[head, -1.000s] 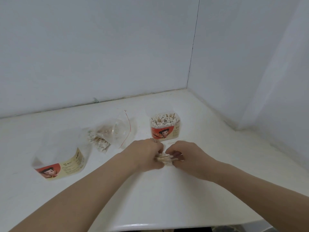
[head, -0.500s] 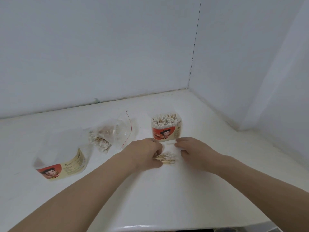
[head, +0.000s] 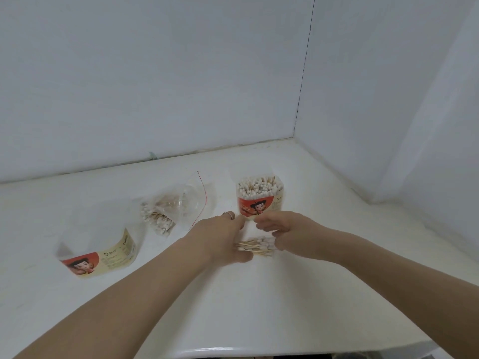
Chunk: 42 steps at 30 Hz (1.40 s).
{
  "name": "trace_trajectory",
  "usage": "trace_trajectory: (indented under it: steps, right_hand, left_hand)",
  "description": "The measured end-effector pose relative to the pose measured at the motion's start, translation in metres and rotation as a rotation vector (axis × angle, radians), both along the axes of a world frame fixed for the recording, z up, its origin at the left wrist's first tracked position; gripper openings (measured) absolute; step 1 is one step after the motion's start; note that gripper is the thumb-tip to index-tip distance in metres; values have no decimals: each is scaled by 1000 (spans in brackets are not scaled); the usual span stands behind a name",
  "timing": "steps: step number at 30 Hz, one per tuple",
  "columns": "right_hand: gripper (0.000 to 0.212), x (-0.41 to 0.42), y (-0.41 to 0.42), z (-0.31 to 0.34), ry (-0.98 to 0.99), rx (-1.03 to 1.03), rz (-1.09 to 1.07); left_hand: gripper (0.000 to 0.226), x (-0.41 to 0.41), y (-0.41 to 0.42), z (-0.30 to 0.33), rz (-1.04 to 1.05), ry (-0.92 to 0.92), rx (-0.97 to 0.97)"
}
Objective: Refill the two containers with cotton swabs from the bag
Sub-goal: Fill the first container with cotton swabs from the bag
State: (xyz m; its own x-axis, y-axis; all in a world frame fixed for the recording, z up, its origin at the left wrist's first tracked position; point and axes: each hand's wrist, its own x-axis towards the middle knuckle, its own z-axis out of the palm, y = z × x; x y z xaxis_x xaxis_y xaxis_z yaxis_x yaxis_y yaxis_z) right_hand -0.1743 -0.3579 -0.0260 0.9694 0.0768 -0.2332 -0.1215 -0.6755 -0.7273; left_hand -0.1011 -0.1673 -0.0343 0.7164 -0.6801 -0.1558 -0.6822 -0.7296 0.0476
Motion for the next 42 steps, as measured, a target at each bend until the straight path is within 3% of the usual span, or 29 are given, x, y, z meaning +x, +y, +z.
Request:
trace_trajectory:
  steps: [3, 5, 7, 11, 17, 21, 24, 29, 33, 42]
  right_hand:
    - [72, -8, -2, 10, 1, -289, 78]
    - [81, -13, -2, 10, 55, -484, 125]
    - [85, -13, 5, 8, 76, -547, 140]
    - [83, -7, 17, 2, 100, -474, 116]
    - [63, 1, 16, -3, 27, -253, 72]
    - [77, 1, 12, -6, 24, -177, 32]
    - [77, 1, 9, -9, 42, -128, -7]
    - [68, 3, 5, -13, 38, -56, -49]
    - [66, 3, 4, -14, 21, -40, -47]
    - [74, -2, -3, -12, 44, 94, -31]
  left_hand:
    - [65, -1, 1, 2, 4, -38, 94]
    - [57, -2, -2, 4, -4, 41, 92]
    - [49, -2, -5, 3, -27, 129, 46]
    - [44, 1, -9, -2, -45, 192, -45]
    - [47, 6, -12, -12, -70, 230, -133]
    - [40, 9, -14, -15, -118, 206, -121]
    - [35, 6, -18, -11, -174, 133, -32]
    - [37, -1, -27, -3, -313, -146, 245]
    - [25, 0, -31, -2, -279, -126, 295]
    - [29, -2, -30, -1, -320, -240, 343]
